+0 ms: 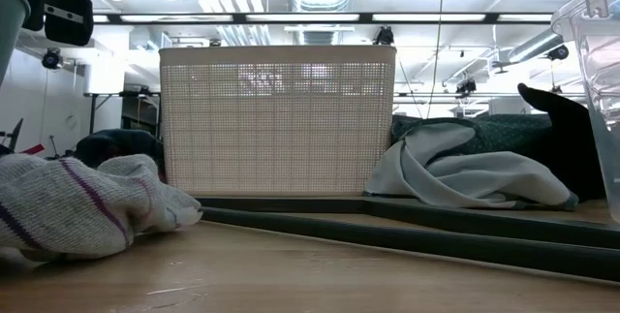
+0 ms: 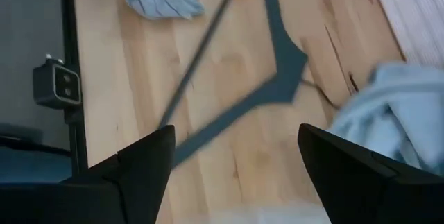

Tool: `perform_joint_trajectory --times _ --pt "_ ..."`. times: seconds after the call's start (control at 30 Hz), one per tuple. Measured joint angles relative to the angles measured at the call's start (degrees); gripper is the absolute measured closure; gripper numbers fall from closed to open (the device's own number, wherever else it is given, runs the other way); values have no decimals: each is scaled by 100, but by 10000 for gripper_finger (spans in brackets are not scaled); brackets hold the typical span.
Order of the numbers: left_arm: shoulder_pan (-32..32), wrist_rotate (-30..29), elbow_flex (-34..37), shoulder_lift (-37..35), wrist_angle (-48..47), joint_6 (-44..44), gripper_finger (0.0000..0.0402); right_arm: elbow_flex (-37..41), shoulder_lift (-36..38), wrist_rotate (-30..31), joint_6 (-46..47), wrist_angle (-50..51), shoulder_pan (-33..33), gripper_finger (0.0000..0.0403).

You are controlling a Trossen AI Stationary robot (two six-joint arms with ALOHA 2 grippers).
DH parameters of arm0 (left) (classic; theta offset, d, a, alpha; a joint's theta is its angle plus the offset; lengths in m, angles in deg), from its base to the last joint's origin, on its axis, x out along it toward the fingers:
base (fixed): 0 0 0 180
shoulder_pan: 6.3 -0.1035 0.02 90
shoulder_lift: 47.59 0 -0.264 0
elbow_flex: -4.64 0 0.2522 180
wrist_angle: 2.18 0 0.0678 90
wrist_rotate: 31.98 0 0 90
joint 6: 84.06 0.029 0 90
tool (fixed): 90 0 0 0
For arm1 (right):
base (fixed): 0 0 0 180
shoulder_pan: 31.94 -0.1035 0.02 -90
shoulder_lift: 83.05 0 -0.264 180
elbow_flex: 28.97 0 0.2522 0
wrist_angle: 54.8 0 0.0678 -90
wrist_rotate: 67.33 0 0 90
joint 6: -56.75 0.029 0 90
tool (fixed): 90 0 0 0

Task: Pick & Place Cloths
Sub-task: Put the gray sock into the transparent bin

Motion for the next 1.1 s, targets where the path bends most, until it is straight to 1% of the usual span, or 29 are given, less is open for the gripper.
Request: perform_joint_trajectory --times 0.17,0.33,0.43,0.6,0.73,0.8,0.97,1.1 --pt "-1 0 0 9 0 -1 378 0 -390 -17 -669 -566 178 124" --pt "0 -1 -1 9 6 1 378 -7 -819 -27 -1524 -1413 366 136" --pt "-1 1 -2 9 8 0 378 -11 -1096 -32 -2069 -1998 458 144" --pt "0 -1 0 10 7 1 378 -22 -1516 -36 -2942 -3255 636 153" --pt "-1 0 1 11 6 -1 378 -22 -1892 -198 -3425 -4014 835 151" --pt "0 -1 1 11 5 0 378 -85 -2086 -374 -3496 -4160 967 147" --pt "1 0 0 11 2 1 378 -477 -2700 -864 -3584 -4142 1246 136" --pt "1 -1 -2 11 -3 1 378 -874 -3116 -1142 -3721 -4136 1299 128"
